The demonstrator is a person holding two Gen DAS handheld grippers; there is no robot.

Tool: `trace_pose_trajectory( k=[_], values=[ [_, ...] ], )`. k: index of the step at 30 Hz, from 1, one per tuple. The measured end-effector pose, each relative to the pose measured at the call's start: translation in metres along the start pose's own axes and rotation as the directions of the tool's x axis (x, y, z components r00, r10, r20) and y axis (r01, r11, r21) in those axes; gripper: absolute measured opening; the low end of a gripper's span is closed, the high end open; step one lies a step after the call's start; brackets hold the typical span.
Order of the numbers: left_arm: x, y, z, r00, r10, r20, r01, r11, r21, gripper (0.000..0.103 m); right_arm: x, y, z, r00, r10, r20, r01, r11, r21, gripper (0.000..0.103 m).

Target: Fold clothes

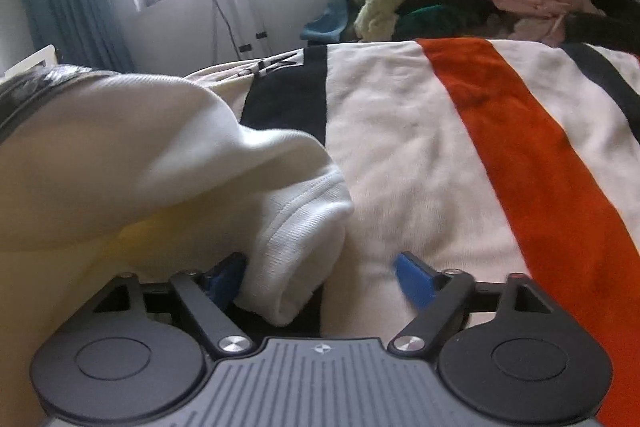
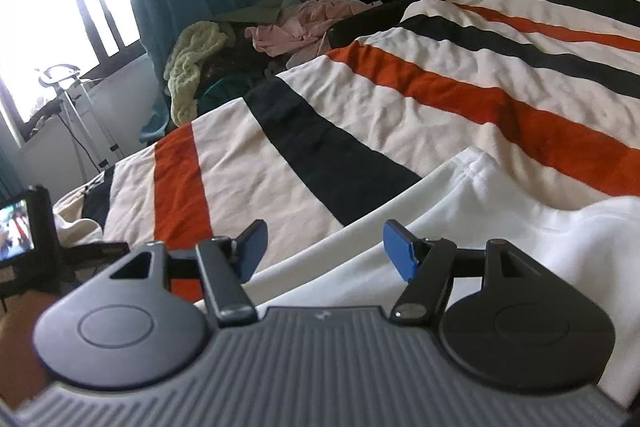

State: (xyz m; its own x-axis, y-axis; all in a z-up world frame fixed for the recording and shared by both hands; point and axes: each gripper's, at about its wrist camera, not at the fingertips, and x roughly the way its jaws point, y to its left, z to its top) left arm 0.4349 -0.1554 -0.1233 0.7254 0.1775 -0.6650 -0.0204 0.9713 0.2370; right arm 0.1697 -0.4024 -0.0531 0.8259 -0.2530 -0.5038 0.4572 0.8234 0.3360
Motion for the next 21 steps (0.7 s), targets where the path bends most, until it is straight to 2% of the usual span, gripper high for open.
trace_pose_trajectory(
  k=[1, 3, 4, 5, 7, 9, 11, 13, 16, 21],
  values=[
    [0.002, -0.001, 0.003, 1.000, 0.002, -0.005, -0.002, 1.000, 0.007, 0.065, 0.003, 0.000, 0.000, 1.000, 0.002, -0.005, -0.002, 1.000, 0.001, 0.067],
    [0.003, -0.001, 0.010, 1.000, 0.009, -0.014, -0.009, 1.000, 0.023, 0.036, 0.005, -0.001, 0.001, 1.000, 0.005, -0.011, -0.005, 1.000, 0.012, 0.067],
    [0.001, 0.000, 0.013, 1.000, 0.012, -0.021, -0.011, 1.000, 0.023, 0.031, 0.005, -0.002, 0.001, 1.000, 0.005, -0.010, -0.005, 1.000, 0.017, 0.067],
    [-0.002, 0.001, 0.015, 1.000, 0.010, -0.026, -0.009, 1.000, 0.020, 0.022, 0.004, -0.003, 0.002, 1.000, 0.004, -0.005, -0.004, 1.000, 0.020, 0.067],
    [-0.012, 0.001, 0.017, 1.000, 0.008, -0.022, -0.008, 1.000, 0.025, 0.010, 0.000, -0.005, 0.003, 1.000, 0.003, 0.005, -0.003, 1.000, 0.028, 0.067],
    [-0.029, 0.001, 0.017, 1.000, -0.017, -0.012, 0.018, 1.000, 0.019, 0.009, -0.004, -0.009, 0.005, 1.000, -0.003, 0.011, 0.002, 0.999, 0.039, 0.067],
    [-0.059, -0.010, 0.022, 0.995, -0.100, 0.024, 0.099, 0.994, 0.034, 0.009, -0.010, -0.015, 0.007, 1.000, -0.017, 0.019, 0.016, 0.998, 0.057, 0.067],
    [-0.088, -0.020, 0.027, 0.982, -0.182, 0.057, 0.179, 0.982, 0.052, 0.009, -0.016, -0.022, 0.009, 0.999, -0.034, 0.029, 0.032, 0.997, 0.075, 0.067],
    [-0.133, -0.036, 0.035, 0.947, -0.304, 0.105, 0.296, 0.951, 0.085, 0.009, -0.025, -0.033, 0.014, 0.996, -0.074, 0.045, 0.069, 0.991, 0.116, 0.067],
    [-0.197, -0.083, 0.049, 0.866, -0.477, 0.150, 0.457, 0.876, 0.153, 0.009, -0.038, -0.060, 0.019, 0.986, -0.146, 0.075, 0.126, 0.966, 0.224, 0.067]
  ],
)
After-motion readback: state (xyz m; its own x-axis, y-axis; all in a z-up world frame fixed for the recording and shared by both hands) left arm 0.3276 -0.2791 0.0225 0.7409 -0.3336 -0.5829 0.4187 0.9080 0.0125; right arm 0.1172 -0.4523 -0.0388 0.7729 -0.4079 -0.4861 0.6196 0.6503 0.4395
